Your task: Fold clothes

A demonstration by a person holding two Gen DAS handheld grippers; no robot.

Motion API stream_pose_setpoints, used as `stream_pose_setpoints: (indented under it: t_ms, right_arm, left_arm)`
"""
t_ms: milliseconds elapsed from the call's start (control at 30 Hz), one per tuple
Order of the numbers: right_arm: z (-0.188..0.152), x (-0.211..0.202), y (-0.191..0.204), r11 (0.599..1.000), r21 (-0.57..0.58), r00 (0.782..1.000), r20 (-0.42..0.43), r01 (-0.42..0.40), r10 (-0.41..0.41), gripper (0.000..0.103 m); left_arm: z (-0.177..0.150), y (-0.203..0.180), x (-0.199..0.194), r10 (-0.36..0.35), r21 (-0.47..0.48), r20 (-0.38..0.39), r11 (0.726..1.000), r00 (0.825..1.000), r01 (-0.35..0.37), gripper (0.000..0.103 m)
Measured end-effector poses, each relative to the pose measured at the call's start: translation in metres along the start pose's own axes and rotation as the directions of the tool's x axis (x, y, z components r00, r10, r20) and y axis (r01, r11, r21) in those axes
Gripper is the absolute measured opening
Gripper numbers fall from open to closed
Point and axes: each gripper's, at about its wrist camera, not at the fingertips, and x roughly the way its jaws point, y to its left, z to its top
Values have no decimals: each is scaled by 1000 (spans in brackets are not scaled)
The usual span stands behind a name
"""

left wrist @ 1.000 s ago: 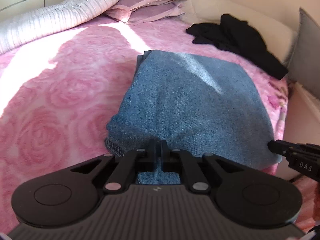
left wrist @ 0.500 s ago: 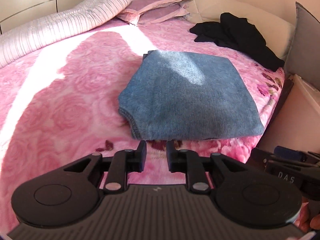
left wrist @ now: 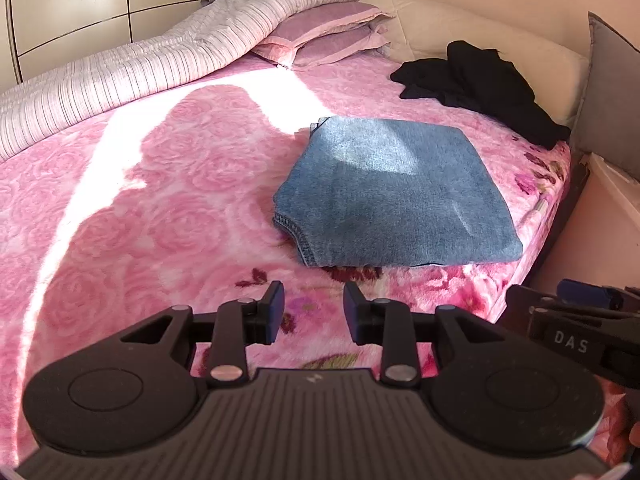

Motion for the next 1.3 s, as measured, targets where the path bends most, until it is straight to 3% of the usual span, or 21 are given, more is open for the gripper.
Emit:
stream_pose_setpoints:
  t_ms: [133, 300, 433, 533, 633, 867, 1000, 1200, 1233, 1300]
  right_arm:
    - [-1, 4, 6, 1000, 3, 1000, -4, -3, 3, 62]
    - [-5, 22, 8, 999, 28, 1000, -1, 19, -19, 62]
    - [3, 37, 2, 997, 69, 998, 52, 22, -25, 62]
    - [20, 49, -3, 996, 89, 993, 115, 19, -29, 62]
    - [50, 73, -8, 992, 92, 988, 116, 88, -98, 62]
    - [115, 118, -34, 992, 59, 994, -9, 112, -112, 61]
    - [158, 142, -47, 998, 2, 997, -45, 63, -63, 49]
    - [207, 190, -78, 997, 18, 987, -138, -76, 78, 47]
    - [210, 198, -82, 996, 21, 983, -159, -92, 95, 45]
    - [214, 212, -92, 992, 34, 972, -197, -124, 129, 39]
  left_arm:
    - [-6, 12, 2, -33, -16, -1, 999, 999, 33, 29]
    - [-13, 37, 27, -143, -66, 0, 988, 990, 142, 28]
    - [-8, 62, 57, -246, -89, 23, 965, 969, 247, 17]
    - [15, 75, 87, -286, -50, 39, 956, 957, 288, 12]
    - [45, 81, 114, -318, -42, 22, 947, 948, 319, 12]
    - [125, 75, 152, -360, -100, -55, 930, 931, 353, 12]
    - [165, 66, 181, -375, -184, -83, 916, 923, 355, 12]
    - [190, 83, 239, -413, -380, -171, 865, 895, 326, 12]
    - [188, 89, 247, -432, -436, -173, 839, 885, 324, 11]
    - [183, 105, 263, -486, -568, -165, 758, 858, 320, 9]
